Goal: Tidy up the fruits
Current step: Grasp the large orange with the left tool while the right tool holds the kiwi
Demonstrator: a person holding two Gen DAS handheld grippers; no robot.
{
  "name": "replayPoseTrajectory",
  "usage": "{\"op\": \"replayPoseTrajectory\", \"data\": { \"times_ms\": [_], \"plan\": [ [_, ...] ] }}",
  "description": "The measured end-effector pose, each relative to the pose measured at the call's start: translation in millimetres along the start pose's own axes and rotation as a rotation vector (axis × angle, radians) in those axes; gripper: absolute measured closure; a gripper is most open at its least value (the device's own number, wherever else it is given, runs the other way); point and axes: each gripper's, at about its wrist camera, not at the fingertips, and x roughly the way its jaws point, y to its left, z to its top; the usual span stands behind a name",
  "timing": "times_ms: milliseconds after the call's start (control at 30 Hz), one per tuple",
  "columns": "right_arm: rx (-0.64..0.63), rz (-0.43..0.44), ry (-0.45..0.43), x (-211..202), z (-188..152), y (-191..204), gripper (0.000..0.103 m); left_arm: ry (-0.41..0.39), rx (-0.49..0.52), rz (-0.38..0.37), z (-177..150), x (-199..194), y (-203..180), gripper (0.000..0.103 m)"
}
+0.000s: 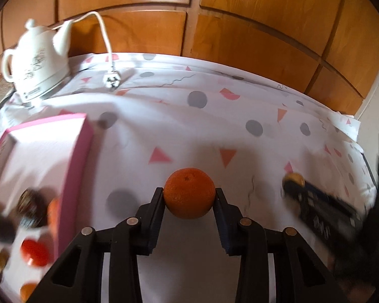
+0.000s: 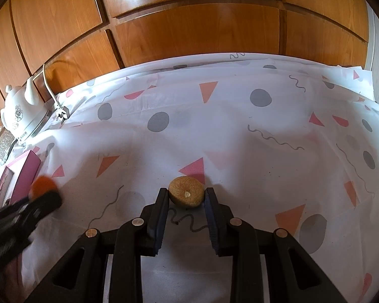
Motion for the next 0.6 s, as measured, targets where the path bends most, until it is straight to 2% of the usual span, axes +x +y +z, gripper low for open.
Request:
{"op": "replayPoseTrajectory", "data": {
  "times_ms": [133, 233, 267, 400, 600],
  "plan": [
    [-0.006, -0.007, 0.004, 0.3, 1.3, 1.3, 0.074, -0.018, 0.026, 0.009, -24.6, -16.4, 3.8, 0.065],
    [-0.015, -0.008, 0.01, -1.1, 2.1, 1.9, 0.074, -0.007, 0.026, 0.013, -39.6, -13.1, 7.3, 0.065],
    [-0.021, -0.009, 0.014, -2.5, 1.7, 2.0, 0.074, -0.028, 0.031, 0.01, -42.7, -14.1, 7.7, 0.065],
    [-0.033, -0.012, 0.03, -14.3, -7.2, -1.0, 0.074, -0.053, 0.069, 0.027, -47.8, -13.5, 5.7, 0.064],
    [0.01, -0.011, 0.018, -47.1, -33.8, -15.7, 0.074, -0.062, 0.066, 0.019, -48.8, -13.0, 7.9, 0.064]
  ]
}}
